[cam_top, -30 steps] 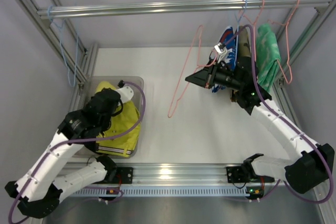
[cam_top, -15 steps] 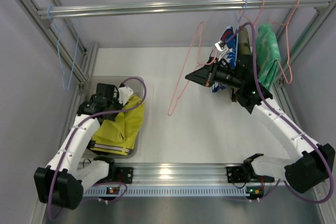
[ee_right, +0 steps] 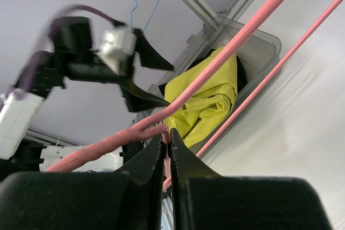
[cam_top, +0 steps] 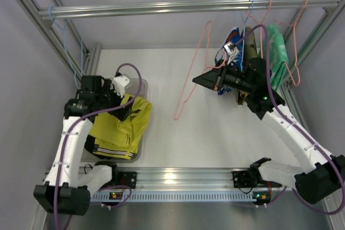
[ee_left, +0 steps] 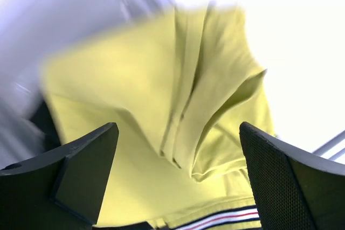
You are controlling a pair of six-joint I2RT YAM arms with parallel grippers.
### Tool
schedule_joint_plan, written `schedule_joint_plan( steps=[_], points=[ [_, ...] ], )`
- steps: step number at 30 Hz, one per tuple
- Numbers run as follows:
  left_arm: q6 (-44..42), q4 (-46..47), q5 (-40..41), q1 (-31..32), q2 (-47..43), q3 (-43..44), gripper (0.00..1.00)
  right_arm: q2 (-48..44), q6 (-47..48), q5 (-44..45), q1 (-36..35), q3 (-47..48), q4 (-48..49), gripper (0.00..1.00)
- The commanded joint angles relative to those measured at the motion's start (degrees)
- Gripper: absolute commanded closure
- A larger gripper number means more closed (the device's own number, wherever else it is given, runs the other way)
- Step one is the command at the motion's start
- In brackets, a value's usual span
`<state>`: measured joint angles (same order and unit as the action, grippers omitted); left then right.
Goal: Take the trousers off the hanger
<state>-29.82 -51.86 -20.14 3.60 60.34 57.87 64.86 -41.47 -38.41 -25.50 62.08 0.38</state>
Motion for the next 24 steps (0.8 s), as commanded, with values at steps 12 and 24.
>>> schedule_joint_plan(
  steps=[12,24],
  points=[
    [14.3,-9.1,-15.7,2.6,1.4,36.3,0.03,-0.1,-6.5,10.1,-2.2,5.1,-3.0,1.00],
    [20.0,2.8,10.7,39.8,13.7,40.5,0.09,3.8,-13.9,18.7,-4.2,8.2,-8.9,1.00]
  ],
)
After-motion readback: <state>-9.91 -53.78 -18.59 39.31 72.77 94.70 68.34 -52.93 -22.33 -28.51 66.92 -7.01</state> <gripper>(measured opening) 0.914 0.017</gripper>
